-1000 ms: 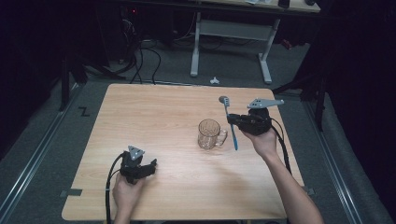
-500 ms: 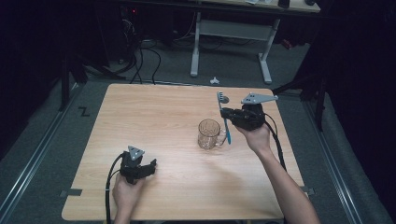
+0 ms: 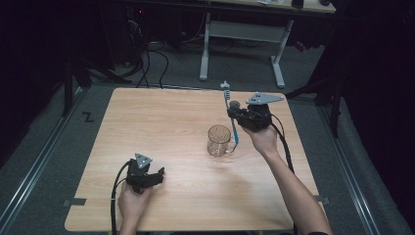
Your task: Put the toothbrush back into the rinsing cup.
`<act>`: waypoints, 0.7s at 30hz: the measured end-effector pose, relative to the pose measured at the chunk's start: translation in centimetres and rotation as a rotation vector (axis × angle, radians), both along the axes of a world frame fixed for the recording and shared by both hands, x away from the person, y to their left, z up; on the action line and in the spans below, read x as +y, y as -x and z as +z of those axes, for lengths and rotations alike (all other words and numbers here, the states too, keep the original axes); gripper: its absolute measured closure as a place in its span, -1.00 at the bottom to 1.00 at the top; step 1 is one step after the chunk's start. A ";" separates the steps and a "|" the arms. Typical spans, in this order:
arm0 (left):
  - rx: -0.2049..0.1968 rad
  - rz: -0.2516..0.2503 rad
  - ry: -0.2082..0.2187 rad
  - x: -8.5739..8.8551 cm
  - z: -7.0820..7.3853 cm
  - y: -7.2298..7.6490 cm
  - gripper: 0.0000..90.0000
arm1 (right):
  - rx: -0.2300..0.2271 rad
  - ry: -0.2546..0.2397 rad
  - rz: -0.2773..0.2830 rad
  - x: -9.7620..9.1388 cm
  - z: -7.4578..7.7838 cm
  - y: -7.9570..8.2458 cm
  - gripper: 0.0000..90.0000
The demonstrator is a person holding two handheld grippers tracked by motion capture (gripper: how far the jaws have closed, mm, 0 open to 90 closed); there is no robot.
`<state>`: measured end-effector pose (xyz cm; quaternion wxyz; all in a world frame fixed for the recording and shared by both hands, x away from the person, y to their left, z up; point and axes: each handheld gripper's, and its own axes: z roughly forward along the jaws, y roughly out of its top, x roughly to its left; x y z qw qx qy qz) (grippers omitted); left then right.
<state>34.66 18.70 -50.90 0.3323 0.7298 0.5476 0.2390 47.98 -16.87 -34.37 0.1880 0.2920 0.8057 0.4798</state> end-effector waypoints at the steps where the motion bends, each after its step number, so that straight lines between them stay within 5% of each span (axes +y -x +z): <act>1: 0.000 0.000 0.001 0.0 0.0 0.0 -0.41 | -0.001 0.009 -0.009 0.1 -0.1 -0.2 0.78; 21: -0.001 0.000 -0.001 0.0 0.0 0.0 -0.41 | -0.025 0.010 -0.058 0.6 -1.7 -1.9 0.78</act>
